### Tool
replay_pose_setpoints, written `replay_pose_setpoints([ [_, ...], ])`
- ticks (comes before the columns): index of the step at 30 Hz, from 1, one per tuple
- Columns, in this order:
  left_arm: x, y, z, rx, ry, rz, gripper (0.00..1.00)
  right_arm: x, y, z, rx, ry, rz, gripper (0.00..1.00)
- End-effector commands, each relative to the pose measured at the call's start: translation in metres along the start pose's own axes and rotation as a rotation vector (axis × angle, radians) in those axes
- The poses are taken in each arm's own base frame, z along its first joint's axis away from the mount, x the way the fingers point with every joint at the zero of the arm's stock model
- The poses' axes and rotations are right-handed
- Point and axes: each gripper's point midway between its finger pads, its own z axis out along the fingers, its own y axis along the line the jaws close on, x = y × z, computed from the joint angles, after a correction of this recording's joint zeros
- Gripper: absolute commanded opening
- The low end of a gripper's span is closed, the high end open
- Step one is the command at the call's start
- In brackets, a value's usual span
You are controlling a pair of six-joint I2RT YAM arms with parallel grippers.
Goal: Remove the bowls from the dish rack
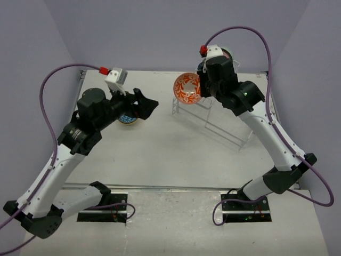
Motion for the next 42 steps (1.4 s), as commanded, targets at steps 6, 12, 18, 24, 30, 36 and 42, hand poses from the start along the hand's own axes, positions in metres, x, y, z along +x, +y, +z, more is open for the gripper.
replay_pose_setpoints([
  [6,-0.014,-0.050,0.053,-0.206,0.054,0.181,1.00,0.019,0.030,-0.027,-0.142,0.066,0.219,0.00],
  [12,0.014,-0.033,0.086,-0.364,0.150,0.251,0.90,0.026,0.037,-0.037,-0.162,0.069,0.231,0.00],
  [18,0.024,-0.026,0.092,-0.401,0.183,0.268,0.60,0.024,0.038,-0.051,-0.209,0.036,0.252,0.00],
  [24,0.034,-0.025,0.100,-0.411,0.224,0.273,0.17,0.022,0.045,-0.055,-0.259,0.021,0.255,0.00],
  [30,0.038,-0.026,0.103,-0.406,0.234,0.262,0.00,0.021,0.047,-0.057,-0.275,0.011,0.261,0.00],
  [36,0.016,0.025,0.090,-0.525,0.206,0.188,0.00,0.024,0.036,-0.069,-0.262,-0.015,0.264,0.64],
  [42,-0.015,0.138,0.061,-0.629,0.146,-0.015,0.00,0.038,0.011,-0.098,-0.237,-0.066,0.288,0.72],
])
